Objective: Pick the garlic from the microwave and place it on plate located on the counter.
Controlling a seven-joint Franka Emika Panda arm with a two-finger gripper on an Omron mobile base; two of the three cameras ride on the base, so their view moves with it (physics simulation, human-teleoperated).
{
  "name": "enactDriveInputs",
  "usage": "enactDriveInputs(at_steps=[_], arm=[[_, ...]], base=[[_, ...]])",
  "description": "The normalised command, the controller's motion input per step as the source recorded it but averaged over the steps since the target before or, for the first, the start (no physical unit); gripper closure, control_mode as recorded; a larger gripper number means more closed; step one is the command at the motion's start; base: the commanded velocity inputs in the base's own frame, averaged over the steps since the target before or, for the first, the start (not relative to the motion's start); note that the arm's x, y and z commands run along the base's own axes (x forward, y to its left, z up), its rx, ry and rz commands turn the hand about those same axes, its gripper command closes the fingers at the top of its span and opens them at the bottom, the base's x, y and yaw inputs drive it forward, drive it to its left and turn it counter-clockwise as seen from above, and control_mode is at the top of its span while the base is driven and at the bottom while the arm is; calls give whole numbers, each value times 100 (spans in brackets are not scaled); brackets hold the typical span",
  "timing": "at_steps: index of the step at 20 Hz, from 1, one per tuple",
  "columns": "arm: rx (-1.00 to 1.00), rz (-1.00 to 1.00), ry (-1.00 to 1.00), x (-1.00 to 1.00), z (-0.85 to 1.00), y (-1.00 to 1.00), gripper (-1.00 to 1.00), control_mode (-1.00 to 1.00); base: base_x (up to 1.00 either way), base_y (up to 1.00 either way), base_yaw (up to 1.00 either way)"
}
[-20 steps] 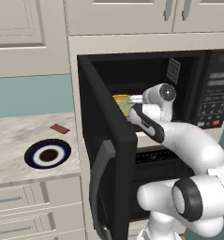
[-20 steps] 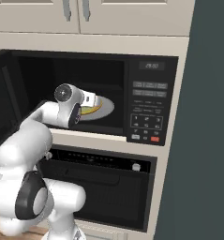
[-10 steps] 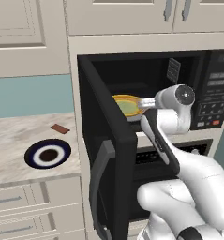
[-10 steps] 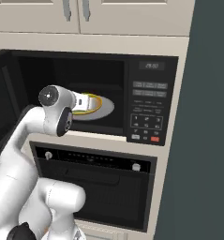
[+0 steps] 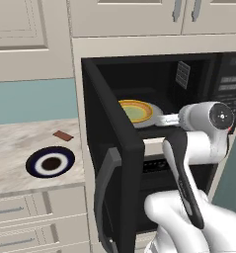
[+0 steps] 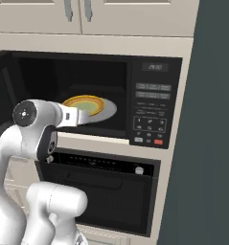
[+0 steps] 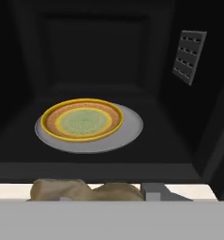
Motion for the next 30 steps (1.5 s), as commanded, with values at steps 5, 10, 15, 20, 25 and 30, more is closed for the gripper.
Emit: enactDriveInputs(at_steps=[5,10,15,20,25,30], arm=[[0,0,0,-95,40,0,100,-100],[0,0,0,-79,25,5,100,-100],[0,0,1,-68,14,8,100,-100],[0,0,4,-62,6,0,100,-100],[0,0,10,-13,24,0,100,-100],[0,0,15,5,10,0,100,-100]], base=[[0,0,0],[0,0,0],[0,0,0],[0,0,0],[0,0,0],[0,0,0]])
